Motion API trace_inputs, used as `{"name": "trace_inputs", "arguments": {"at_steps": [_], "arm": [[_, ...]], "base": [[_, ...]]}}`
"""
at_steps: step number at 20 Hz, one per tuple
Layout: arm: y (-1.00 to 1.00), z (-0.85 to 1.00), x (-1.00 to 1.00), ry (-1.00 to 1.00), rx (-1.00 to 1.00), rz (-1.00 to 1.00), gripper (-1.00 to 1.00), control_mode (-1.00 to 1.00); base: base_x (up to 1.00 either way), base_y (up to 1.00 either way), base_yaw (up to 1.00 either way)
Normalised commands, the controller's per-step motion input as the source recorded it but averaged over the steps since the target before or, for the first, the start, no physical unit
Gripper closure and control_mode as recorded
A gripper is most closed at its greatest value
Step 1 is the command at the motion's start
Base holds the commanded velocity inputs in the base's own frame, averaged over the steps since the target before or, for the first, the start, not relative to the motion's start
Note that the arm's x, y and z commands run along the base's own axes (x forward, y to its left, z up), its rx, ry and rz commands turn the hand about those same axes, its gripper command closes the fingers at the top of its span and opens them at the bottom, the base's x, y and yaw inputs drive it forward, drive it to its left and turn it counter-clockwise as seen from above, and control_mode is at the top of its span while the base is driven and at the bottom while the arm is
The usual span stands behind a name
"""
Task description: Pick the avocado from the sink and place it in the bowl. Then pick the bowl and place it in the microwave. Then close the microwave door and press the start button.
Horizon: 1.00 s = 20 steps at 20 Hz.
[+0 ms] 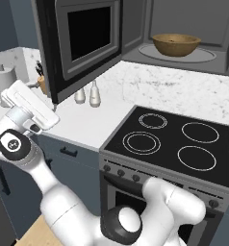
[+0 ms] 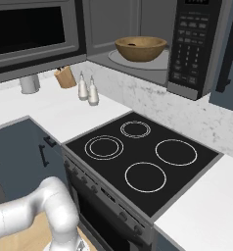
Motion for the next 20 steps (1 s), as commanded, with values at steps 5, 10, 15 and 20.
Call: {"name": "trace_inputs", "arguments": {"at_steps": [5, 10, 15, 20], "arm": [[-0.48, 0.68, 0.0, -0.22, 0.11, 0.0, -1.0, -1.0], [-0.51, 0.64, 0.0, -0.2, 0.12, 0.0, -1.0, -1.0], [-0.45, 0.63, 0.0, -0.14, 0.11, 0.0, -1.0, -1.0], [-0.66, 0.65, -0.02, -0.16, 0.15, 0.0, -1.0, -1.0]], "base": [[0.0, 0.0, 0.0], [0.0, 0.0, 0.0], [0.0, 0.0, 0.0], [0.0, 0.0, 0.0]]}}
